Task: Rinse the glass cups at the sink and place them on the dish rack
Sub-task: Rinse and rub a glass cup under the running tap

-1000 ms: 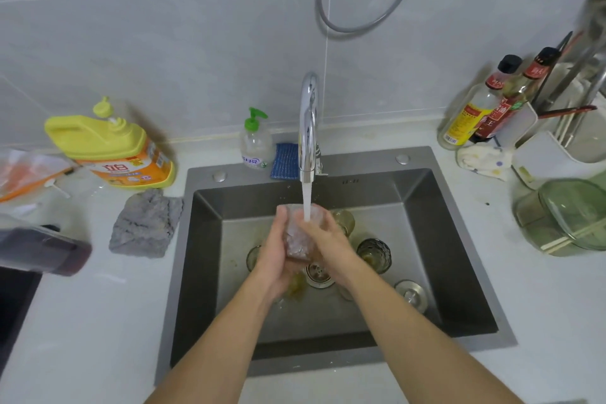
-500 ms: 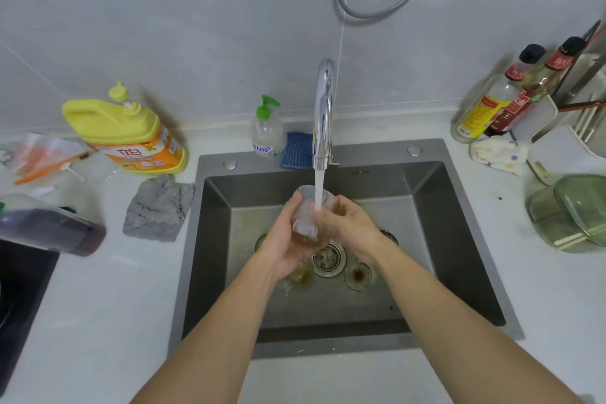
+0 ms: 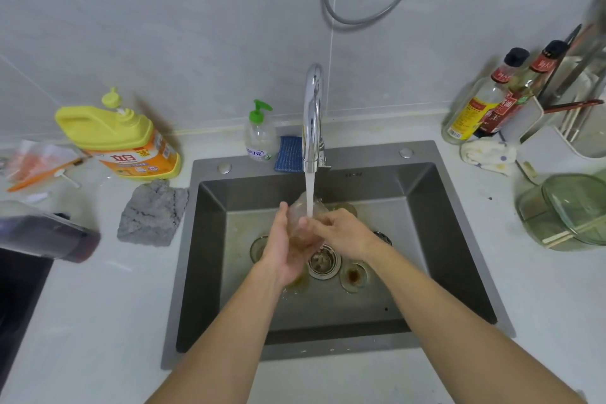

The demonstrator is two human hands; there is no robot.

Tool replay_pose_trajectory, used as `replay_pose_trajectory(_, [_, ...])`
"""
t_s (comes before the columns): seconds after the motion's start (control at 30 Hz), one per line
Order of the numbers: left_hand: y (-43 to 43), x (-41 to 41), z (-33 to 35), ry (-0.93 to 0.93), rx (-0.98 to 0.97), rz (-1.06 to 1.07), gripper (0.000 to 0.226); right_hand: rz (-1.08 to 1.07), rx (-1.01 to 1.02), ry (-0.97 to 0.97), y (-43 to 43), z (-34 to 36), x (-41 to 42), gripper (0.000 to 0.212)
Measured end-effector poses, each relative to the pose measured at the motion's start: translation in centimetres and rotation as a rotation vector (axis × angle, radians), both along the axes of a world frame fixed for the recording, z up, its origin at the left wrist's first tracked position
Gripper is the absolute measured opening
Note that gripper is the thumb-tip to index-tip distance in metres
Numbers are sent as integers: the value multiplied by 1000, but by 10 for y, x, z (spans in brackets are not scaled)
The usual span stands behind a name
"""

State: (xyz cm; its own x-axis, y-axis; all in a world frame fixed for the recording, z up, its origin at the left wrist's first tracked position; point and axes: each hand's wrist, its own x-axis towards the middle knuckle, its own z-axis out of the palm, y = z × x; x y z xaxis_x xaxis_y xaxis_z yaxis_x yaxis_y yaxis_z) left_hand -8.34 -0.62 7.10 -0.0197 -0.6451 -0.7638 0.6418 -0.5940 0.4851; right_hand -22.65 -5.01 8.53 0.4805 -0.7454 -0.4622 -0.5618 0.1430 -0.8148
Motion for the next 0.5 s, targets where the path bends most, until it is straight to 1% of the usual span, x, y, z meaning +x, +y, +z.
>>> replay_pose_trajectory(0.07, [1, 0, 0, 25, -24, 21, 65, 22, 18, -33, 4, 3, 4, 42])
replay_pose_trajectory(0.13, [2, 5, 1, 21, -43, 33, 63, 87, 52, -60, 6, -1, -2, 28])
replay_pose_trajectory(0.2, [3, 9, 2, 28, -4, 36, 64, 154, 2, -26, 5, -7, -11, 18])
replay_pose_trajectory(0.27, [6, 8, 2, 46, 40, 49, 63, 191, -110, 29, 4, -8, -14, 21])
replay_pose_trajectory(0.33, [8, 3, 0, 65, 17, 58, 59, 156, -170, 44, 7, -5, -9, 27])
replay_pose_trajectory(0.43, [7, -3, -1, 33, -16, 102, 47, 72, -96, -42, 17, -5, -6, 27])
replay_pose_trajectory(0.5, [3, -3, 1, -4, -14, 90, 49, 106, -74, -77, 19, -9, -12, 25])
